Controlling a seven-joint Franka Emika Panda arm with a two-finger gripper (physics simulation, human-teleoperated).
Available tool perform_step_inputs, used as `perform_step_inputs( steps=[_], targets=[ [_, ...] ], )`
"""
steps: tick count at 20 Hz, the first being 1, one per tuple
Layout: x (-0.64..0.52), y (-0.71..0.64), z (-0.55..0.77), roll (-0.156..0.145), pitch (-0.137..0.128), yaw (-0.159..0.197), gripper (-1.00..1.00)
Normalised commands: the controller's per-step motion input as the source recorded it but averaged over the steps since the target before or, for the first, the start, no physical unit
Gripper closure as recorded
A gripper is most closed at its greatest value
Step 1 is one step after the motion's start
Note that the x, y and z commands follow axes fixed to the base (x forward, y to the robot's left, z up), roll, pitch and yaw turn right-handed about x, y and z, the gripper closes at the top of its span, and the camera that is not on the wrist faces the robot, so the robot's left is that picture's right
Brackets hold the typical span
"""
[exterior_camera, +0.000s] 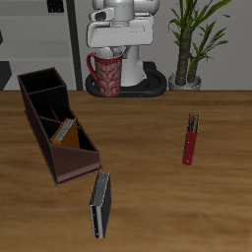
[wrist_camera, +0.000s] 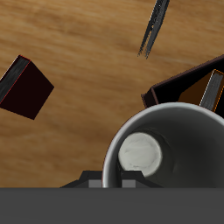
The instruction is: Place the orange book into the right desk caddy's left compartment and place the red mug into the right desk caddy's right compartment
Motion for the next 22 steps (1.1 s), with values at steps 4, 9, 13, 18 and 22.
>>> perform_step_inputs(
  steps=[4,9,13,18,22],
  targets=[
    [-0.37,-0.25,0.21,-0.004,-0.109,0.092,1.0],
    [-0.4,-0.28,0.05,-0.016,-0.065,0.045,1.0],
    [-0.21,-0.16,-0.06,0.006,-0.002,0.008,1.0],
    [-0.17,-0.25,-0.03,0.034,0.037,-0.028,1.0],
    [-0.1,-0.28,0.06,-0.017,-0.02,-0.015,1.0]
  ],
)
